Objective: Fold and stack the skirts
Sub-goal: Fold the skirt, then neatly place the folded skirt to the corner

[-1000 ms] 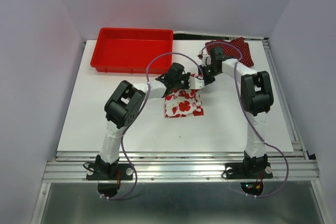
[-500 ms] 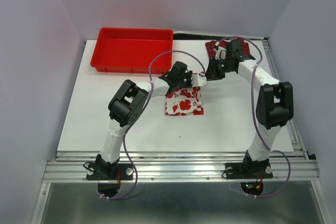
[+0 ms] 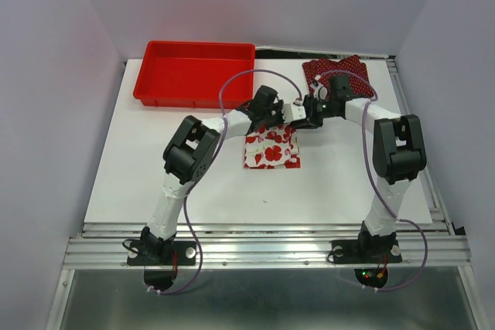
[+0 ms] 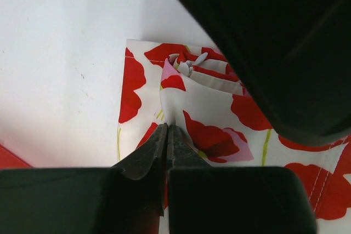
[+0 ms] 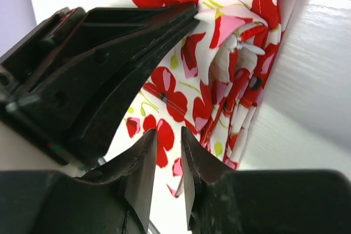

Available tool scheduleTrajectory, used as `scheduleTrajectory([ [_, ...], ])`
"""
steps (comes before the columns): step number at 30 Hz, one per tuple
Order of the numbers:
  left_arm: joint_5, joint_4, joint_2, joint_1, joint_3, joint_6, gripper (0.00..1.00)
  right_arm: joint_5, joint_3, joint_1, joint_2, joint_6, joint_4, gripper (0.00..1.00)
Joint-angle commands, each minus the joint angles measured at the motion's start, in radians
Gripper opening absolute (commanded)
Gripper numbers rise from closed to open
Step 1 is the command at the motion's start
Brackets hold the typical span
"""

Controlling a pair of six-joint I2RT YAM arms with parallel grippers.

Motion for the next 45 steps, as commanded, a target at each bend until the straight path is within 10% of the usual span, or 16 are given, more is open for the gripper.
scheduleTrajectory([
  [1,0.029,-0.021,-0.008,0.000,0.055,-0.046,0.11,-0.082,-0.022,0.015,0.042,0.088,0.135,0.30],
  [10,0.043,-0.044,0.001,0.011,0.071,-0.078,0.11,-0.096,-0.187,0.015,0.088,0.360,0.537,0.29],
  [22,0.084,-0.126,-0.170,0.104,0.116,-0.359,0.50,0.201,-0.025,0.015,0.214,0.101,0.135,0.28],
  [33,0.569,-0.150,-0.453,0.244,-0.234,-0.626,0.43,0.302,0.171,0.015,0.270,-0.204,-0.125,0.26],
  [45,0.568,0.622,-0.346,0.243,-0.458,-1.359,0.35,0.324,0.288,0.034,0.353,-0.580,-0.342,0.25],
])
